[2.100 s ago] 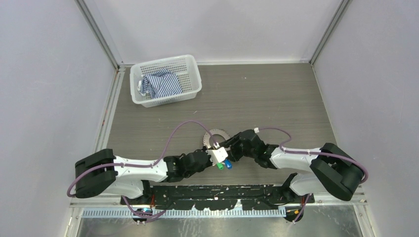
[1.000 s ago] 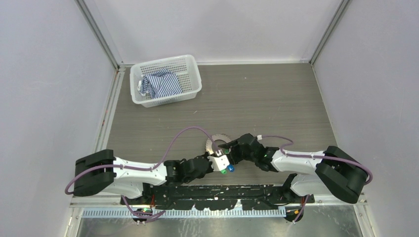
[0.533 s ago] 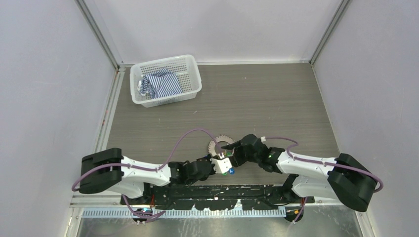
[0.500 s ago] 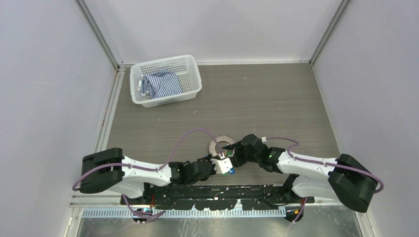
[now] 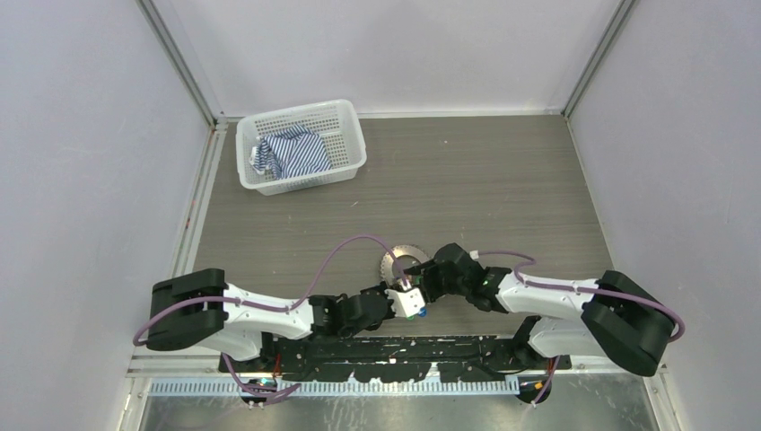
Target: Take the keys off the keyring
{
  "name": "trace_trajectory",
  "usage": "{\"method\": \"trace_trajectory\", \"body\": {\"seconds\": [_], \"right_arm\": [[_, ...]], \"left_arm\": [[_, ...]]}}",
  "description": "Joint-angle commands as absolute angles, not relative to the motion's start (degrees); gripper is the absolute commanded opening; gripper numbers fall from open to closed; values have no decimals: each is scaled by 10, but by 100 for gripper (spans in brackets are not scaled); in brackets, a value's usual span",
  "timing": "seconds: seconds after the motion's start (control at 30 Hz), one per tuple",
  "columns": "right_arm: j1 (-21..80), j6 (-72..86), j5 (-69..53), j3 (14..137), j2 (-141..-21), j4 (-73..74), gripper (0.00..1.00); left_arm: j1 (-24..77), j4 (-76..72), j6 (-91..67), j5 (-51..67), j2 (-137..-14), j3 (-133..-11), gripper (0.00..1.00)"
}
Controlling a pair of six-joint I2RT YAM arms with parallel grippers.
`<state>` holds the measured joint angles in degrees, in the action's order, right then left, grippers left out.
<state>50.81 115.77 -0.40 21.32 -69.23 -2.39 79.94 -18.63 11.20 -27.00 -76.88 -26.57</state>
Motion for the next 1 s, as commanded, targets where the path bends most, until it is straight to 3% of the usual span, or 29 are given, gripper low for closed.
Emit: {"method": "trace_trajectory", "body": {"seconds": [0.0, 0.63, 0.97], "right_arm": [[506, 1167, -35, 217, -721, -85, 46], [479, 1096, -84, 215, -731, -99, 32], [468, 1063, -85, 217, -713, -69, 14]], "left_arm": [[804, -240, 127, -272, -762, -287, 0], [803, -242, 156, -265, -754, -276, 0], [804, -237, 151, -271, -751, -276, 0]]}}
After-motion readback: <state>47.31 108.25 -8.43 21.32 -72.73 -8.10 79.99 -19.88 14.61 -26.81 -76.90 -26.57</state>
